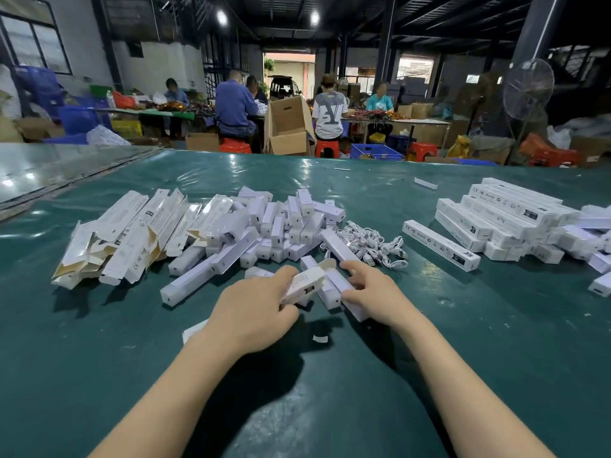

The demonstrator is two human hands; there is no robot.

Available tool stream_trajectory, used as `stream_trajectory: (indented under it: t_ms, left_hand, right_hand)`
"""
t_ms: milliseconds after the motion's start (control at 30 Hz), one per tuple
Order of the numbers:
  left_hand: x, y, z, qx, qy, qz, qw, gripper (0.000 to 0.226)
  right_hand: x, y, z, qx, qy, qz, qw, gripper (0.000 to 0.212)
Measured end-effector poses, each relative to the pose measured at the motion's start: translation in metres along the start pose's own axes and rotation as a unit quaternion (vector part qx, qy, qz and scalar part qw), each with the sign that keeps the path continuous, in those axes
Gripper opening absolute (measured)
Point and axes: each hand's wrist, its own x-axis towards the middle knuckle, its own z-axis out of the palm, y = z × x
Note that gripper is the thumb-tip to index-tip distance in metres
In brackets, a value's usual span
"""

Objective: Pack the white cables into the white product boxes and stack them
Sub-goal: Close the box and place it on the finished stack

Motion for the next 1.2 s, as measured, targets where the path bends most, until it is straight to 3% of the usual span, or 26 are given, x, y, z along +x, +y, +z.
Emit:
stream_trajectory:
  t_ms: [133, 200, 267, 333, 400, 467, 500, 600, 933, 1033, 1200]
  left_hand:
    - [0.001, 0.003, 0.005, 0.029, -0.002, 0.003, 1.000, 0.039]
    - [0.002, 0.002, 0.006, 0.048, -0.002, -0.006, 0.999, 0.041]
    - [0.003, 0.000, 0.006, 0.045, 0.016, -0.012, 0.999, 0.041]
    - [0.002, -0.002, 0.006, 0.029, 0.041, -0.013, 0.999, 0.040]
    - [0.002, -0.004, 0.004, 0.007, 0.052, -0.015, 0.998, 0.042]
    - [0.001, -0.005, 0.002, -0.016, 0.056, -0.020, 0.998, 0.041]
    - [0.001, -0.005, 0.002, -0.020, 0.058, -0.020, 0.998, 0.039]
    - [0.002, -0.005, 0.001, -0.028, 0.060, -0.016, 0.998, 0.038]
    - [0.000, 0.002, 0.005, -0.031, 0.103, -0.029, 0.994, 0.041]
    - [0.000, 0.001, 0.001, -0.036, 0.134, -0.038, 0.990, 0.045]
    - [0.000, 0.003, -0.001, 0.026, 0.098, -0.033, 0.994, 0.034]
  right_hand:
    - [0.000, -0.004, -0.002, 0.014, -0.070, -0.007, 0.997, 0.057]
    - [-0.001, -0.006, 0.000, 0.021, -0.054, 0.005, 0.998, 0.054]
    - [-0.003, -0.008, 0.001, 0.145, 0.006, 0.016, 0.989, 0.043]
    - [-0.005, -0.011, -0.002, 0.378, 0.053, -0.001, 0.924, 0.028]
    - [-0.006, -0.015, -0.007, 0.564, 0.067, -0.041, 0.822, 0.024]
    - [-0.008, -0.019, -0.009, 0.652, 0.064, -0.073, 0.752, 0.024]
    - [-0.009, -0.021, -0.007, 0.669, 0.064, -0.080, 0.736, 0.030]
    - [-0.008, -0.025, 0.006, 0.637, 0.099, -0.077, 0.761, 0.050]
    - [-0.013, -0.024, 0.009, 0.426, 0.212, -0.144, 0.868, 0.055]
    - [-0.016, -0.023, 0.010, 0.394, 0.240, -0.159, 0.873, 0.053]
    - [-0.022, -0.030, 0.012, 0.277, 0.260, -0.218, 0.899, 0.063]
